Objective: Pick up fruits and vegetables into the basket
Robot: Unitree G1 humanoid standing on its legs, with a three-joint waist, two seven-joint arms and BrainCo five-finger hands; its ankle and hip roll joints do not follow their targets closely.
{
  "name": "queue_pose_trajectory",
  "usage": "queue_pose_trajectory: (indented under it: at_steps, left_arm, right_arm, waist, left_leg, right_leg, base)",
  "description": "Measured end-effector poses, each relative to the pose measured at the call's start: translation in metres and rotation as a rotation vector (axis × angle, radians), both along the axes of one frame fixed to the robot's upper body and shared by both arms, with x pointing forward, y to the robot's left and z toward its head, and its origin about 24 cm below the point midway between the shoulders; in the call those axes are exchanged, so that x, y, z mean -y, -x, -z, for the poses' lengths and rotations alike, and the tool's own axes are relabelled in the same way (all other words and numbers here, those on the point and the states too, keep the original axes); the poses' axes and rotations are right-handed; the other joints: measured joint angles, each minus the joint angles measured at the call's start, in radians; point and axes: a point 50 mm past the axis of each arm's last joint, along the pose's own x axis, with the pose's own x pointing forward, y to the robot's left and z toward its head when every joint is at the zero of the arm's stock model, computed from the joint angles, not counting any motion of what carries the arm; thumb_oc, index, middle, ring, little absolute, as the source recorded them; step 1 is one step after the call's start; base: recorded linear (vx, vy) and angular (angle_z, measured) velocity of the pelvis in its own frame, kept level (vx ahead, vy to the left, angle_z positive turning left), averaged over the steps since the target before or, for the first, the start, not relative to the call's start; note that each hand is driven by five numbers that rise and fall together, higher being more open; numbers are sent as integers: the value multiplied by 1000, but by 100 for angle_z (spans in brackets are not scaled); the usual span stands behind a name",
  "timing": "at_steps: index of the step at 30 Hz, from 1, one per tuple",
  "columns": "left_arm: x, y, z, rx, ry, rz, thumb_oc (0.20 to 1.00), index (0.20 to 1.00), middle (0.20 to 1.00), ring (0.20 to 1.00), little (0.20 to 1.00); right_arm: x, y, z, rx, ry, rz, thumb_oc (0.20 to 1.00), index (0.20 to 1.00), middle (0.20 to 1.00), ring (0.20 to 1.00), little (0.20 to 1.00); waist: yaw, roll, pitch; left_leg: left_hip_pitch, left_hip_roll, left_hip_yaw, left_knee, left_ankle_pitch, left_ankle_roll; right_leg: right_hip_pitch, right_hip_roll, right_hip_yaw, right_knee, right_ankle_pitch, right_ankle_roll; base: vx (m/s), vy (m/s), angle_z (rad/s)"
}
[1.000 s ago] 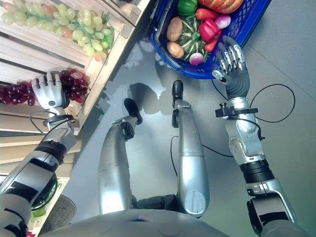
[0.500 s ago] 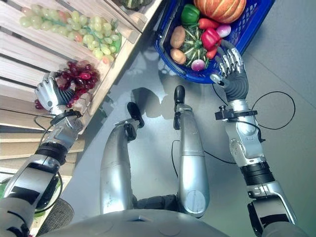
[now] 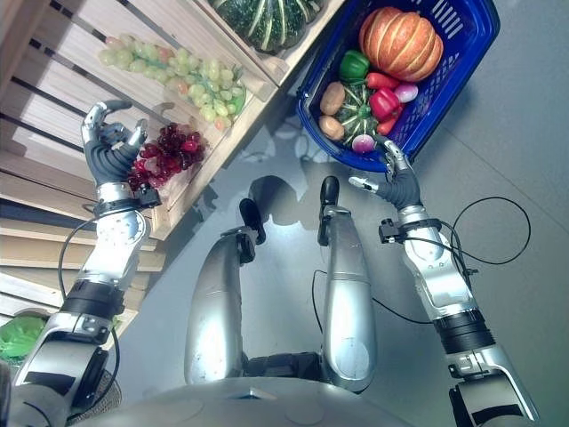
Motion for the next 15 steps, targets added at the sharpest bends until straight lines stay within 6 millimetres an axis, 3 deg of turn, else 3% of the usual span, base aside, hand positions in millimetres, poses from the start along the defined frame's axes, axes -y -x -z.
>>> queue_pose_trajectory:
  at_steps: [4, 5, 6, 12, 15]
  left_arm:
    - [6, 0, -9, 17, -65, -3, 200, 200, 200, 200, 200]
    - [4, -1, -10, 9, -104, -36, 429, 429, 429, 429, 429]
    - [3, -2, -12, 10, -133, -79, 1000, 1000, 1000, 1000, 1000]
    - [-23, -8, -6, -104, -333, -436, 1000, 1000, 1000, 1000, 1000]
    - [-35, -11, 0, -199, -528, -568, 1000, 1000, 1000, 1000, 1000]
  right_arm:
    - [-13, -12, -9, -11, 61, -27, 1000, 1000, 1000, 1000, 1000]
    - [-15, -14, -11, -6, 64, -34, 1000, 1000, 1000, 1000, 1000]
    - [-16, -15, -13, -2, 65, -35, 1000, 1000, 1000, 1000, 1000]
    - [-16, -18, -15, -11, 74, -25, 1000, 1000, 1000, 1000, 1000]
    - [-13, -17, -14, -10, 66, 1, 1000, 1000, 1000, 1000, 1000]
  waist:
    - [11, 0, 0]
    - [12, 0, 0]
    - [15, 0, 0]
    - [14, 0, 0]
    - [5, 0, 0]
  left_leg:
    - [32, -1, 1, -7, 1, 2]
    - [34, -1, 0, -6, 1, 2]
    - [36, -1, 0, -5, 1, 2]
    - [36, 0, 0, -1, 1, 2]
    - [35, 1, 4, -1, 0, 1]
  right_leg:
    - [31, -1, -3, -2, -3, 0]
    - [34, -1, -4, -3, -3, 0]
    - [35, -1, -4, -2, -3, 0]
    - [35, 0, -3, 1, -3, 0]
    - [32, 1, 0, 0, -3, 0]
  base:
    - [27, -11, 2]
    - [0, 0, 0]
    - [0, 0, 0]
    - [0, 0, 0]
    - [-1, 2, -2]
